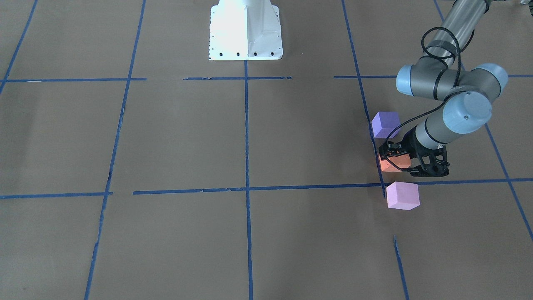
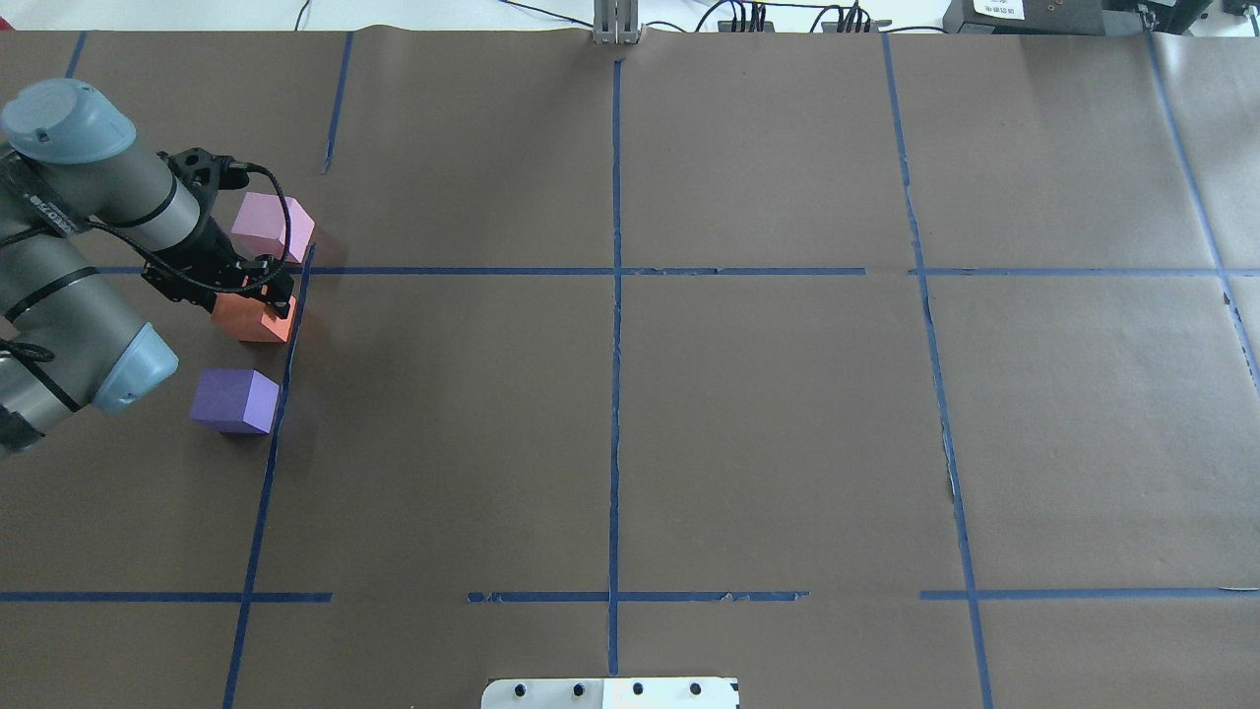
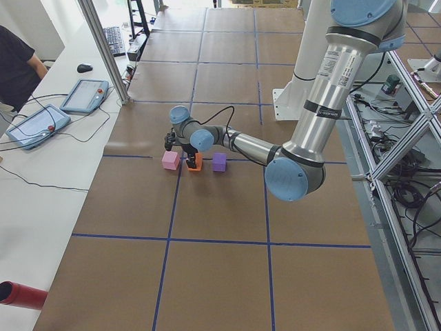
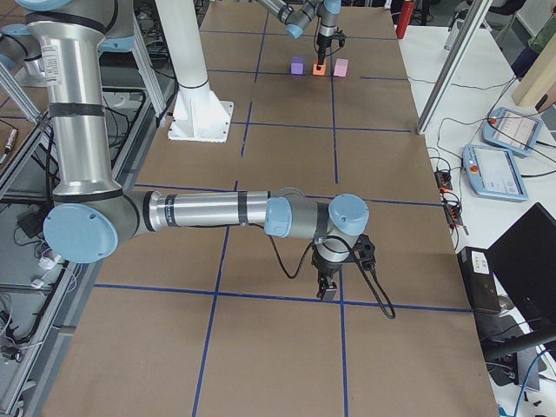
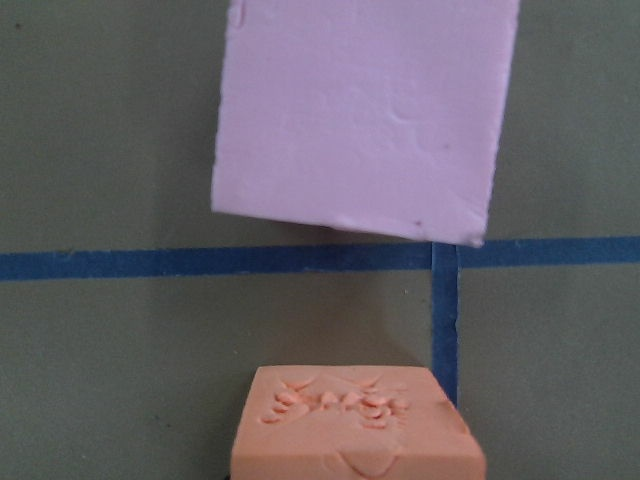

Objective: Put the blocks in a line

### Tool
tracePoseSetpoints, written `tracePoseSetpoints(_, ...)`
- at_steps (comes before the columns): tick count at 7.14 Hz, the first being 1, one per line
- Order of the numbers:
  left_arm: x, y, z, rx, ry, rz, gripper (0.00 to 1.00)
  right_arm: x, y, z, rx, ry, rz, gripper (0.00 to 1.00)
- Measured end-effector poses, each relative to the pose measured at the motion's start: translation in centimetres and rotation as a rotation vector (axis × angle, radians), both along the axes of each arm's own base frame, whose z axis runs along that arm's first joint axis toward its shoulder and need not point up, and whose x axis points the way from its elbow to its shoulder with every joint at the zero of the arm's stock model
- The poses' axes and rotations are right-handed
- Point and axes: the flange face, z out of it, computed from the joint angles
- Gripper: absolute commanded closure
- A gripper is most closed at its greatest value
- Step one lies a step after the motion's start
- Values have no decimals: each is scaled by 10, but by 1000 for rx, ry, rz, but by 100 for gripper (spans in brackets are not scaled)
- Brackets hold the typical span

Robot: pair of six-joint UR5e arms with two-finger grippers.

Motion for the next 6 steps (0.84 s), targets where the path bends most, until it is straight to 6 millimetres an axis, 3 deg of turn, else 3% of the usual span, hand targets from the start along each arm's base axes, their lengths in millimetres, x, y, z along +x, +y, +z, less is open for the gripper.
tracePoseSetpoints(2,-1,-1,-3,6,5,-1,0,0,0,0,0,0,0,0)
tracePoseSetpoints(4,-9,1,-18,31,19,-10,0,0,0,0,0,0,0,0)
tracePoseSetpoints(6,-37,-2,-41,41,18,-43,0,0,0,0,0,0,0,0)
